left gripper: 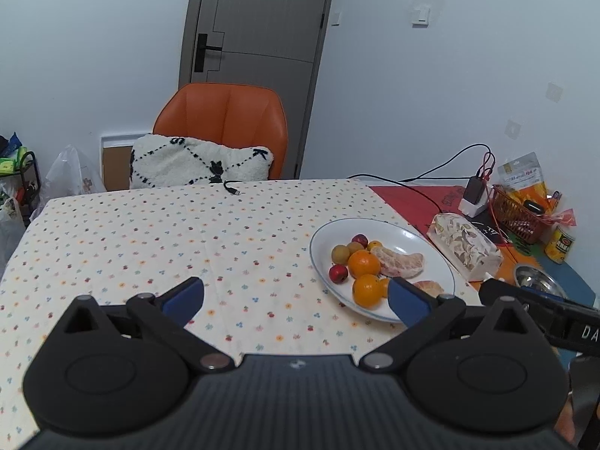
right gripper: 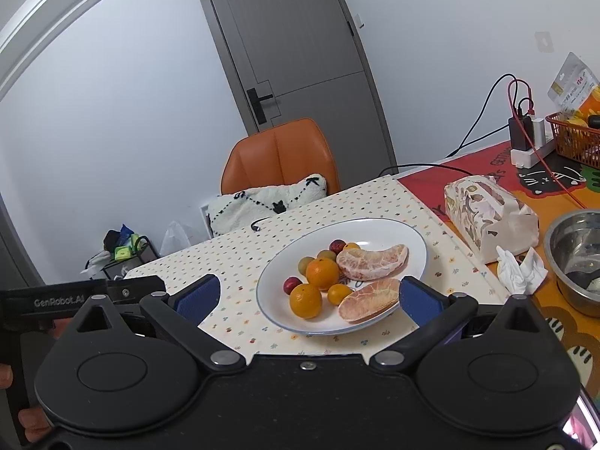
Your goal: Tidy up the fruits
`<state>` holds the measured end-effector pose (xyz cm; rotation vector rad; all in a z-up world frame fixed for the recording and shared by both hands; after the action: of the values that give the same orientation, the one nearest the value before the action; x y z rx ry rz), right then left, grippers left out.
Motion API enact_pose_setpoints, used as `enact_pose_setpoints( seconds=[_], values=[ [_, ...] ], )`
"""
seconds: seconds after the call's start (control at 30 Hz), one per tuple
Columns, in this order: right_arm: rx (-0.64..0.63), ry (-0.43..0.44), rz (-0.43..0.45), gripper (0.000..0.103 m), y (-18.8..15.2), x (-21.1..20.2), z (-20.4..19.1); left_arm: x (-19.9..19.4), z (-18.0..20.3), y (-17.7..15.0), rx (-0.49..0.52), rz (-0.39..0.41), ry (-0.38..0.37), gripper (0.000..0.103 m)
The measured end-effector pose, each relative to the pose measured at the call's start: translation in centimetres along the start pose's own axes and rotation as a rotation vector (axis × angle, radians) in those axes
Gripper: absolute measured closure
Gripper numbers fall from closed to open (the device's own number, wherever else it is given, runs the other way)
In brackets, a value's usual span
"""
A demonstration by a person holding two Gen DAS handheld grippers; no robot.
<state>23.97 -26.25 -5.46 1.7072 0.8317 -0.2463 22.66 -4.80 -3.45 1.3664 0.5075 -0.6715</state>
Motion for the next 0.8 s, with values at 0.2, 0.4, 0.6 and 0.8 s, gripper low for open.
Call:
enact_pose_setpoints(
  seconds=[0.2, 0.4, 0.6, 0.8],
  values=[
    [-0.022, 0.005, -0.008, 0.0, -0.3, -1.2, -1.0, -1.6, -0.7, -1.1, -0.009, -0.002, 0.003, 0.0],
    [-0.026, -0.02, -0.024, 0.0, -0.8, -2.4, -1.9, -3.6, -1.9, -1.9, -0.031, 0.024, 0.009, 0.0],
    [-0.052, -0.035, -0.024, 0.0, -1.1, -3.7, -3.2, -6.2, -2.8, -2.7, -0.018, 0.044, 0.051, 0.0],
    [-0.067, -0.032, -0.056, 0.0, -2.3, -4.9, -4.1, -8.0, -3.4, -3.6, 0.008, 0.048, 0.088, 0.0]
  ],
)
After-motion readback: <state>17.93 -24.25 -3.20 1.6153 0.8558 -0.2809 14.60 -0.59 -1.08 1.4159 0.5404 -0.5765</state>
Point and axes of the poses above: each gripper's, at about its wrist camera, not at the fingertips, and x roughly the way its jaws point, z to its right, y to its top, the point moved 8 cm from there along x, roughly the way its jaws point, and after that the axes turned 13 degrees about -z, right-handed, at the moved point
